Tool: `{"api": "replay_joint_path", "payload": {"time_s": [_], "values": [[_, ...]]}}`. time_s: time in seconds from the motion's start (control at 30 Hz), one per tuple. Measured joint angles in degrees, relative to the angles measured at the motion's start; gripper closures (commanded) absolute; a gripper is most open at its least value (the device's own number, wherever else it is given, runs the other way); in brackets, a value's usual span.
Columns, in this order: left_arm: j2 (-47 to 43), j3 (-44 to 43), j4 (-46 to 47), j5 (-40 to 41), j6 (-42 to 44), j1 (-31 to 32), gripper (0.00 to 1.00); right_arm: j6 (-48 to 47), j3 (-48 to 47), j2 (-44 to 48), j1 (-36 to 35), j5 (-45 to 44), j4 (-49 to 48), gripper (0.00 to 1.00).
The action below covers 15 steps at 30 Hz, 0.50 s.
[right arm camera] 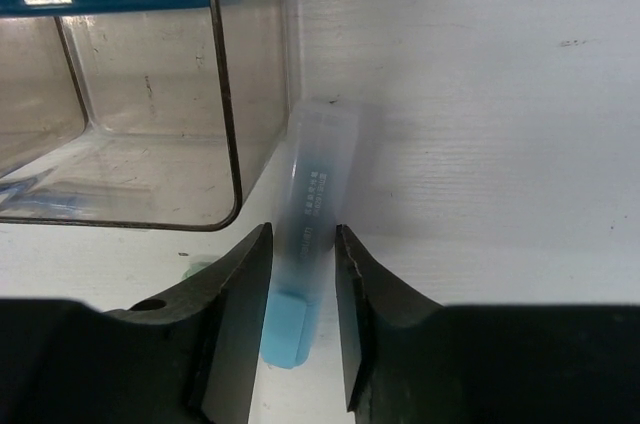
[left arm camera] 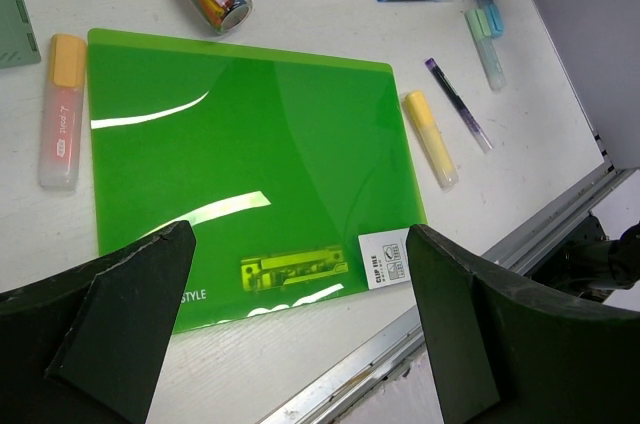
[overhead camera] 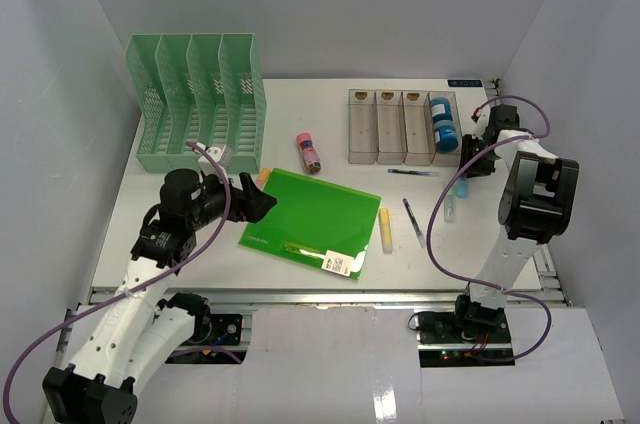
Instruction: Organize the desk
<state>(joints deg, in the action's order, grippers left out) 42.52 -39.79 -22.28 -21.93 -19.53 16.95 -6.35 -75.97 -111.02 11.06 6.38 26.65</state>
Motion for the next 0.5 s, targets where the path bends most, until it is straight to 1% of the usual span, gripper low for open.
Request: {"api": "replay_joint_path", "payload": {"time_s": [0.13,0.2,0.27,0.33,0.4,0.47,0.5], "values": [[-0.2,0.0,0.0,-0.2,0.0,0.0,0.02,-0.2,1.1,0.0,-0.2,-0.8,-0.2,0.56],[-0.2,0.0,0.0,-0.3,0.0,0.0,0.02,-0.3,1.3,0.0,-0.3,-0.9,-0.4,0.56],[-0.2,0.0,0.0,-0.3,0.0,0.0,0.02,-0.3,1.4,0.1,-0.4,-0.9,-0.6,0.6],[-0.3,0.0,0.0,-0.3,0.0,0.0,0.02,-0.3,1.6,0.2,-0.4,-1.0,-0.9,0.72],[-0.3,0.0,0.0,-0.3,0.0,0.0,0.02,-0.3,2.0,0.4,-0.4,-1.3,-1.4,0.86],[-0.3,0.0,0.0,-0.3,0.0,0.0,0.02,-0.3,2.6,0.8,-0.4,-1.4,-2.0,0.92],[-0.3,0.0,0.0,-0.3,0.0,0.0,0.02,-0.3,2.9,1.0,-0.4,-1.3,-2.3,0.92]]}}
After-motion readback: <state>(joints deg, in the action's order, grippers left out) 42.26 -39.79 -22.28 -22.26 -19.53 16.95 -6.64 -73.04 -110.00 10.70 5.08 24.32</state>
